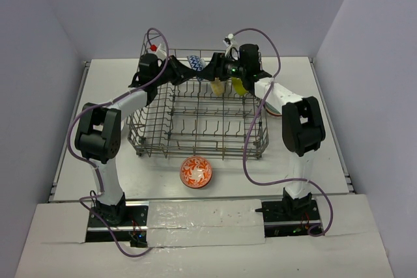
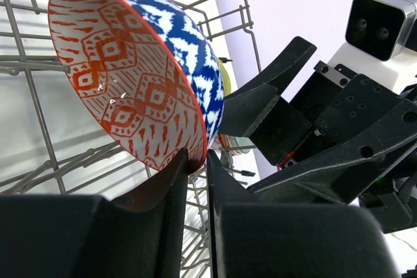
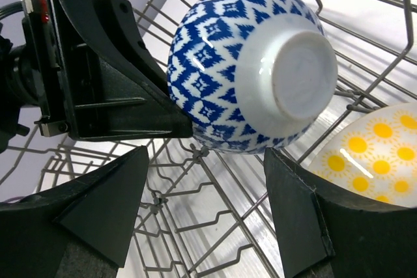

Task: Load the bowls into the dish rack
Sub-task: Insert the bowl into the dish rack.

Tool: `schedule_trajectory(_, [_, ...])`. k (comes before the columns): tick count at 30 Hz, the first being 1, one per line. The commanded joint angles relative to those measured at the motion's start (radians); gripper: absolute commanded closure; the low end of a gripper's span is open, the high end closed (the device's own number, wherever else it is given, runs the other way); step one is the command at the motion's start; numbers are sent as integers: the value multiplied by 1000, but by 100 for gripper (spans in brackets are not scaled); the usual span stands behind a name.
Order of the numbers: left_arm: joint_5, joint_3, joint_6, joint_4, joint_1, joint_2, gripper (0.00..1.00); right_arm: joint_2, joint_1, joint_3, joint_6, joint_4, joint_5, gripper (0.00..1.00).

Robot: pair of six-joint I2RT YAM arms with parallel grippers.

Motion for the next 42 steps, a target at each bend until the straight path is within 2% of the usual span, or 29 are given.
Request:
schedule_trajectory(1, [21,23,23,-60,-4,-29,92,-66,3,43,-45,-25,33,21])
schedule_trajectory(5, [37,31,36,-62,-3,-31,100,-76,-6,43,-50,-23,47,21])
schedule_trajectory(14, [84,48,63,-63,-3,-16,100,-73,-29,67,-38,-19,42,21])
schedule_trajectory(27, [124,80,95,-62,0,-8,100,1,-51,210,-19,-44,24,21])
schedule_trajectory(42, [126,83,133,-103,8,-23,100,58,-49,159,-2,7,14,21])
